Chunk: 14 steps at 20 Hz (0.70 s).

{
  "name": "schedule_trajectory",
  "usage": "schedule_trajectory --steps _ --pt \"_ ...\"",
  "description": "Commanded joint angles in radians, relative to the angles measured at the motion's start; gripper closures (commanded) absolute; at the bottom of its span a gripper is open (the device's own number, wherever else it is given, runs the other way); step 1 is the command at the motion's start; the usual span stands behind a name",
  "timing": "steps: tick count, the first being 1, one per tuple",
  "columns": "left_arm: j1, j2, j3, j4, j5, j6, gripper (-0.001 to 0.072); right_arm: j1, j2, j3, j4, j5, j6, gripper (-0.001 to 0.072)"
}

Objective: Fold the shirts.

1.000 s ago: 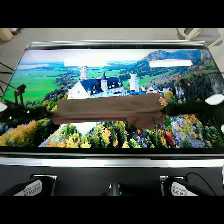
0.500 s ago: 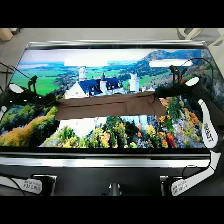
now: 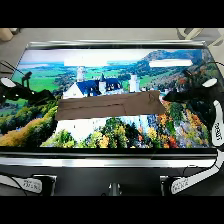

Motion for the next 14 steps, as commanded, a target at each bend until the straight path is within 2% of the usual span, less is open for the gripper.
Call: schedule_trajectory --steps 1,3,8,9,11,12,13,14 --pt "-0.008 0.081 0.017 0.005 -0.029 -0.001 0.0027 -0.055 -0.066 0.002 0.042 0.183 0.015 -0.0007" --pt "-0.046 0.121 0.017 0.005 -0.032 -0.002 0.0027 -0.024 -0.107 0.002 0.13 0.164 0.015 -0.0007" --pt "-0.181 0.14 0.017 0.005 -0.055 -0.002 0.0027 0.122 -0.135 0.002 0.267 -0.016 0.038 0.0" --pt "-0.21 0.137 0.017 0.005 -0.046 -0.002 0.0027 0.149 -0.135 0.002 0.286 -0.041 0.037 0.0037" --pt "-0.269 0.129 0.016 0.006 -0.015 -0.002 0.0027 0.19 -0.13 0.002 0.298 -0.078 0.037 0.0423" --pt "-0.301 0.124 0.014 0.005 0.016 -0.001 0.0028 0.201 -0.12 0.002 0.298 -0.08 0.032 0.0658" --pt "-0.333 0.114 0.014 0.005 0.048 -0.002 0.0031 0.203 -0.104 0.002 0.298 -0.073 0.021 0.0693" --pt "-0.369 0.098 0.014 0.005 0.085 -0.01 0.0092 0.208 -0.077 0.002 0.295 -0.062 0.0 0.0694"
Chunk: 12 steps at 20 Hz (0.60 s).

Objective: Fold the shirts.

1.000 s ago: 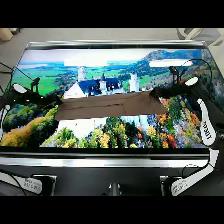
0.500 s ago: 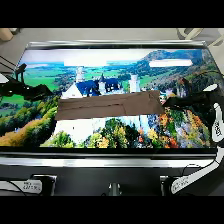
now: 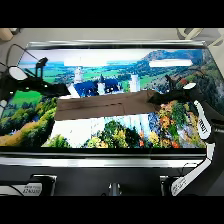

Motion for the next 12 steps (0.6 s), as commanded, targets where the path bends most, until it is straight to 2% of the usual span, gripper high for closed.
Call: schedule_trajectory --steps 1,2,3,7,10,12 --pt "-0.121 -0.041 0.0 -0.003 0.114 -0.031 0.0293 0.032 0.066 0.001 0.024 -0.002 -0.047 0.0694" --pt "-0.162 -0.069 0.0 -0.019 0.149 -0.05 0.0554 0.032 0.108 0.001 0.024 0.014 -0.06 0.0694" --pt "-0.2 -0.099 0.0 -0.047 0.185 -0.052 0.0663 0.032 0.153 0.001 0.023 0.03 -0.063 0.0695" --pt "-0.35 -0.238 0.0 -0.264 0.341 -0.052 0.0681 0.034 0.349 0.001 0.022 0.132 -0.04 0.0695" --pt "-0.435 -0.323 0.0 -0.48 0.406 -0.051 0.0681 0.034 0.469 0.001 0.01 0.211 0.014 0.0695" --pt "-0.492 -0.365 0.0 -0.562 0.435 -0.051 0.0681 0.034 0.541 0.0 -0.026 0.256 0.052 0.0695"
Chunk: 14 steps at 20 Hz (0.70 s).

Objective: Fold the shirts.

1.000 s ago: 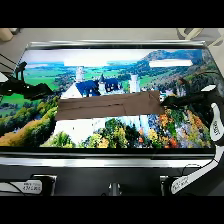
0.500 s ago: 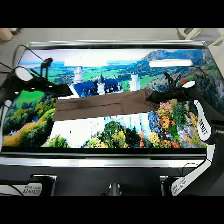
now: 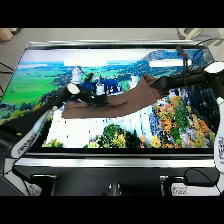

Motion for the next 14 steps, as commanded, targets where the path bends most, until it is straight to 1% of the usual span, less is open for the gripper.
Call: schedule_trajectory --steps 1,3,4,6,7,9,10,11,12,14 --pt "-0.113 -0.087 0.0 -0.23 0.097 -0.002 0.0681 0.0 0.139 0.0 -0.048 0.097 0.071 0.0695" --pt "-0.182 -0.121 0.0 -0.379 0.158 -0.001 0.0682 0.0 0.19 0.0 -0.058 0.132 0.107 0.0694" --pt "-0.222 -0.138 0.001 -0.47 0.199 0.018 0.0682 0.0 0.212 0.0 -0.058 0.143 0.122 0.0694" --pt "-0.296 -0.17 0.012 -0.647 0.246 0.136 0.0682 0.0 0.246 0.0 -0.059 0.141 0.125 0.0694" --pt "-0.314 -0.185 0.032 -0.684 0.236 0.204 0.0682 0.0 0.257 0.0 -0.063 0.134 0.125 0.0694" --pt "-0.291 -0.184 0.051 -0.665 0.187 0.222 0.0684 0.0 0.257 0.0 -0.066 0.121 0.135 0.0694" --pt "-0.258 -0.165 0.051 -0.623 0.15 0.24 0.0686 0.0 0.252 0.0 -0.066 0.108 0.144 0.0694" --pt "-0.217 -0.131 0.05 -0.523 0.117 0.241 0.0686 0.005 0.243 0.0 -0.063 0.088 0.144 0.0694" --pt "-0.164 -0.082 0.048 -0.369 0.083 0.206 0.0687 0.016 0.23 0.0 -0.069 0.064 0.143 0.0695" --pt "-0.047 0.039 0.048 0.002 0.032 0.049 0.0687 0.085 0.182 0.0 -0.068 0.019 0.138 0.0695"
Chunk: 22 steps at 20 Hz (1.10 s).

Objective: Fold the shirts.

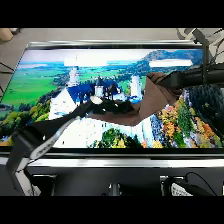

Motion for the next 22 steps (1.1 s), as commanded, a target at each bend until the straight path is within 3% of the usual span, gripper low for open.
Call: schedule_trajectory --steps 1,4,7,10,11,12,13,16,18,22 --pt "0.183 0.18 0.003 0.571 -0.103 -0.195 0.0687 0.103 -0.068 0.0 0.0 -0.087 -0.004 0.0694" --pt "0.397 0.38 0.003 0.92 -0.196 -0.328 0.0685 0.282 -0.19 0.0 0.018 -0.213 -0.003 0.0694" --pt "0.596 0.555 0.003 0.95 -0.26 -0.323 0.0684 0.456 -0.348 0.0 0.088 -0.397 -0.004 0.0693" --pt "0.691 0.69 0.003 0.95 -0.293 -0.323 0.0683 0.582 -0.514 0.0 0.254 -0.544 -0.031 0.069" --pt "0.696 0.723 0.003 0.95 -0.293 -0.323 0.0683 0.609 -0.56 0.001 0.303 -0.575 -0.031 0.0617" --pt "0.695 0.749 0.003 0.949 -0.292 -0.323 0.0683 0.628 -0.596 0.0 0.352 -0.595 -0.043 0.0331" --pt "0.693 0.766 0.003 0.943 -0.293 -0.323 0.0683 0.629 -0.619 0.0 0.398 -0.596 -0.084 0.0" --pt "0.676 0.784 0.003 0.942 -0.299 -0.287 0.0683 0.552 -0.585 0.0 0.367 -0.504 -0.146 0.0012" --pt "0.671 0.781 0.0 0.942 -0.307 -0.275 0.0683 0.446 -0.528 0.0 0.257 -0.382 -0.137 0.0012" --pt "0.67 0.781 -0.037 0.942 -0.307 -0.262 0.0683 0.202 -0.422 0.0 -0.272 -0.116 0.061 0.0036"
